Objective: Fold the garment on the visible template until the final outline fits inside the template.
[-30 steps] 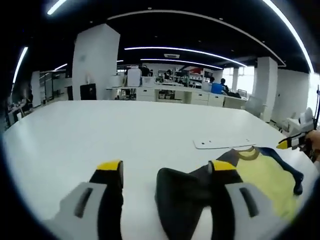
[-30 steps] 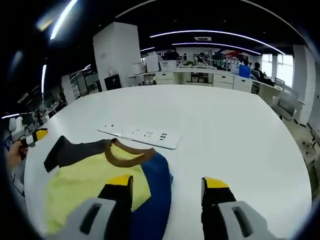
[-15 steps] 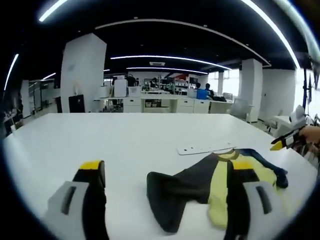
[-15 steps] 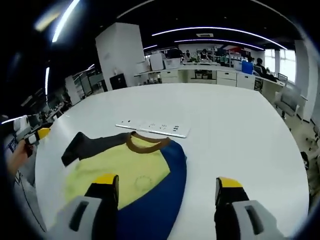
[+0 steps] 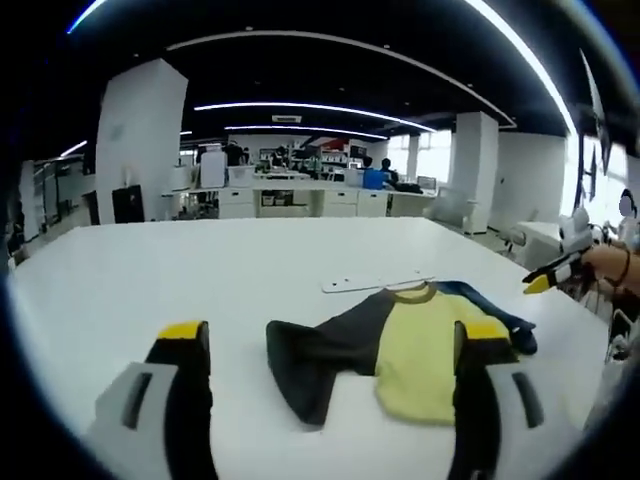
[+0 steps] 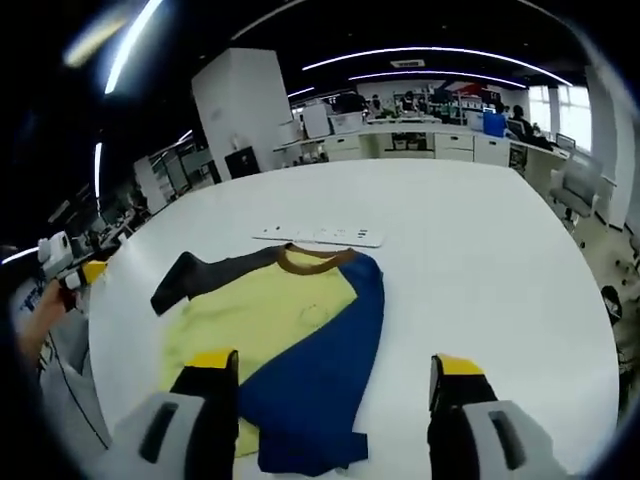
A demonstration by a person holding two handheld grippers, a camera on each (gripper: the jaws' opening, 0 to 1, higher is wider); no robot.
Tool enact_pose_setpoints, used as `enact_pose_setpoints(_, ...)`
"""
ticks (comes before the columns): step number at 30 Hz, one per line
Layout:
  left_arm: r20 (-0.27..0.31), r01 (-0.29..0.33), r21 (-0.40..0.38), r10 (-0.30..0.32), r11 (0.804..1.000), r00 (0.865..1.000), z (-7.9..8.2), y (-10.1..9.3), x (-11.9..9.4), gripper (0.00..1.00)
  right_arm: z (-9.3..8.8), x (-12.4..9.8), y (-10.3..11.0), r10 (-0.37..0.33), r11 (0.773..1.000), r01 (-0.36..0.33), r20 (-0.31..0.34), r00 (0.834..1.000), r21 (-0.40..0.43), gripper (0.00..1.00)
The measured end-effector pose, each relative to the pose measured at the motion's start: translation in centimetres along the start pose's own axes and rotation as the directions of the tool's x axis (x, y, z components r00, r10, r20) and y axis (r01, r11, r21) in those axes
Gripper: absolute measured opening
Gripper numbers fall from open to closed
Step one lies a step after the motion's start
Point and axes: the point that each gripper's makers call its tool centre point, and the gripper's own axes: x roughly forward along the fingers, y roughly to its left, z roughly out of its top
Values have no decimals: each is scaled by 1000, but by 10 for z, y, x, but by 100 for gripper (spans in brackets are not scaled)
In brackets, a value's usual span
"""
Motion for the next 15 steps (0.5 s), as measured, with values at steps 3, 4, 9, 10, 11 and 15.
enact_pose_setpoints(3, -1, 15, 7, -15, 1000, 1000, 0, -6, -7, 99, -9, -5, -1, -1, 1000, 1, -7, 1000, 4, 74)
enact_pose_setpoints(4, -1, 22, 8, -22, 1000, 1000, 0, -9, -10, 99, -13, -6, 0, -1, 1000, 1, -10, 1000, 6, 73)
enact_pose_setpoints(9, -18, 56, 16, -55, 998, 998, -5, -19, -22, 99, -29, -11, 1, -2, 1000, 2, -29, 1000, 6, 70)
enact_pose_setpoints(10, -21, 64, 16, -64, 998, 998, -6, -21, -24, 99, -32, -12, 1, -3, 1000, 3, -31, 1000, 7, 70)
enact_pose_setpoints(11, -27, 69, 17, -69, 997, 997, -8, -23, -27, 99, -36, -14, 1, -2, 1000, 3, -37, 999, 6, 69)
enact_pose_setpoints(15, -42, 84, 24, -83, 996, 996, -14, -29, -37, 99, -50, -18, 1, -4, 1000, 4, -45, 999, 14, 64)
